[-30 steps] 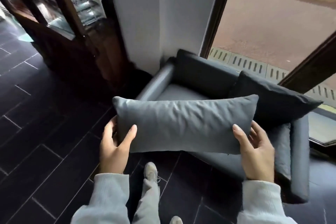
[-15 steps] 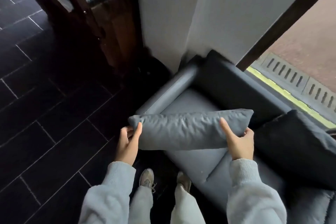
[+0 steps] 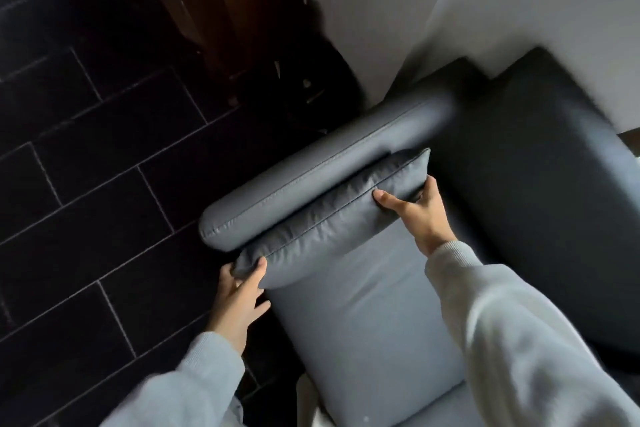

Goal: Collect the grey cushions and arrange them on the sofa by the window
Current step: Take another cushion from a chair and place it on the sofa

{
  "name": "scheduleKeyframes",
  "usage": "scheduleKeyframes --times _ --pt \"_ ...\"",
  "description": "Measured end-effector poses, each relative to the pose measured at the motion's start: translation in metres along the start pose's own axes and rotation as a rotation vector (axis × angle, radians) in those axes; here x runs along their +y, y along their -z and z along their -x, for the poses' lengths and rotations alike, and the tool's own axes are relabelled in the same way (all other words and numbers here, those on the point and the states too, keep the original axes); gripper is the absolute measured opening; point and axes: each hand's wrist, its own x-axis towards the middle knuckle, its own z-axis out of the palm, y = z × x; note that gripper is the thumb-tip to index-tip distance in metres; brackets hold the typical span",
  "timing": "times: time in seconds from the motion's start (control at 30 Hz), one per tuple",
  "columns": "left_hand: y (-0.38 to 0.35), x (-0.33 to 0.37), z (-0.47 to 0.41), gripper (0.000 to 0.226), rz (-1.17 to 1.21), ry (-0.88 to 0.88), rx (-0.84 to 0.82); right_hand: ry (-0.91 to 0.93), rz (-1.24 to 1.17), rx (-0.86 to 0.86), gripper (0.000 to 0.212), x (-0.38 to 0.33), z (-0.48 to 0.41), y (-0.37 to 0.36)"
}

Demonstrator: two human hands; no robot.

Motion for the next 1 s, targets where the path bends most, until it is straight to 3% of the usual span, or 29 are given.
scheduleKeyframes --times 0.23,0.5,0.77,0.9,1.0 --pt "-0.013 -0.020 -0.018 0.033 0.011 -0.051 0.085 0.044 0.038 0.015 0.096 0.034 -0.033 -0.002" --pt "-0.020 0.000 -0.019 0.033 0.021 -0.026 0.210 -0.018 0.158 0.031 0.101 0.024 -0.026 -0.005" --pt "-0.011 -0.006 -0.010 0.036 0.081 -0.015 0.160 -0.049 0.272 0.001 0.094 0.008 -0.014 -0.001" --pt "0.001 -0.009 -0.014 0.046 0.013 0.049 0.075 -0.039 0.311 -0.007 0.115 0.007 -0.006 -0.014" --pt "0.015 0.000 -0.014 0.073 -0.097 0.071 -0.006 -0.033 0.215 0.016 0.140 0.005 0.007 -0.020"
